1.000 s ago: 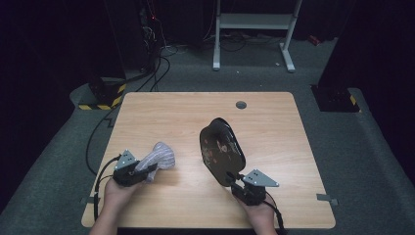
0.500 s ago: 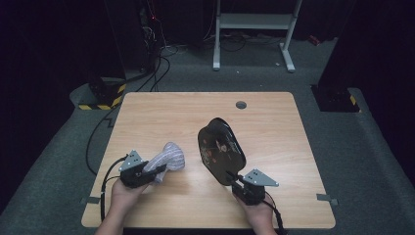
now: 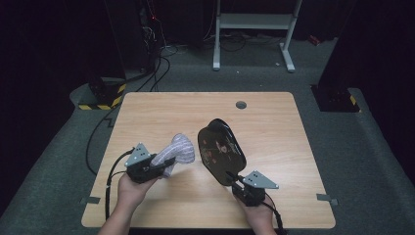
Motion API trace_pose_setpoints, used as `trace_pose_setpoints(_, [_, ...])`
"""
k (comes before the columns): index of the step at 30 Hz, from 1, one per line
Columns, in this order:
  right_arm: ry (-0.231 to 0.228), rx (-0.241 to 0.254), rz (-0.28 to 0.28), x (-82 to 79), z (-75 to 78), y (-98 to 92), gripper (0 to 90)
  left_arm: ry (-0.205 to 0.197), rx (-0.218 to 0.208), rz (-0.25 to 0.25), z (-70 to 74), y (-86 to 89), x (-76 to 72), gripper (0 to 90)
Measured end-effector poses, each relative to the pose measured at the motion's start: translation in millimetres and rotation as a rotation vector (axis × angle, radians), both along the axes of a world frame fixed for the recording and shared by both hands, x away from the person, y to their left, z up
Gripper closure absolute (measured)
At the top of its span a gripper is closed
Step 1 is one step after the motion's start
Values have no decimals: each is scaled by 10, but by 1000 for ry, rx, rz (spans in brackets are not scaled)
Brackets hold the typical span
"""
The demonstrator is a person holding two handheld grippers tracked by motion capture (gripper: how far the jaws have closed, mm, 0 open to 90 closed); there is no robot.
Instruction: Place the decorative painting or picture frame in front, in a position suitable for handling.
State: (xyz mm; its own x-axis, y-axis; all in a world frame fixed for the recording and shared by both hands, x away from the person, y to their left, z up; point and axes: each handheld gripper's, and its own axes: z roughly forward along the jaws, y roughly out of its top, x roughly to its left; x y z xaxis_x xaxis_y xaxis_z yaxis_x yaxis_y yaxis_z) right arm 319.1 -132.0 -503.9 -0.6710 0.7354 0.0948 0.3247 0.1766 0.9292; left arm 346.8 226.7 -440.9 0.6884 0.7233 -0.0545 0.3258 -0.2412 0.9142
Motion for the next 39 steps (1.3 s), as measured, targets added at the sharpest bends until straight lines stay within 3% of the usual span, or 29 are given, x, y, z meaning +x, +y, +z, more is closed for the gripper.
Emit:
trace_pose_setpoints(6, [7,2,5,14,6,-6,781,-46,16,48,165,-143,99,631])
trace_pose_setpoints(8, [15,7,4,22,7,-14,782,-42,-15,50,248,-240,168,631])
trace_pose_setpoints(12, [11,6,11,27,8,-15,782,-53,-36,57,342,-361,224,631])
trace_pose_setpoints(16, [11,5,15,27,6,-18,782,-78,-6,79,454,-529,301,633])
trace_pose_setpoints(19, [12,4,19,28,6,-16,782,-88,9,67,520,-652,338,638])
trace_pose_setpoints(25, [18,1,18,35,9,-16,781,-109,33,9,594,-877,310,644])
trace_pose_setpoints(39, [19,-8,23,35,13,-11,781,-169,10,-176,689,-1259,-92,644])
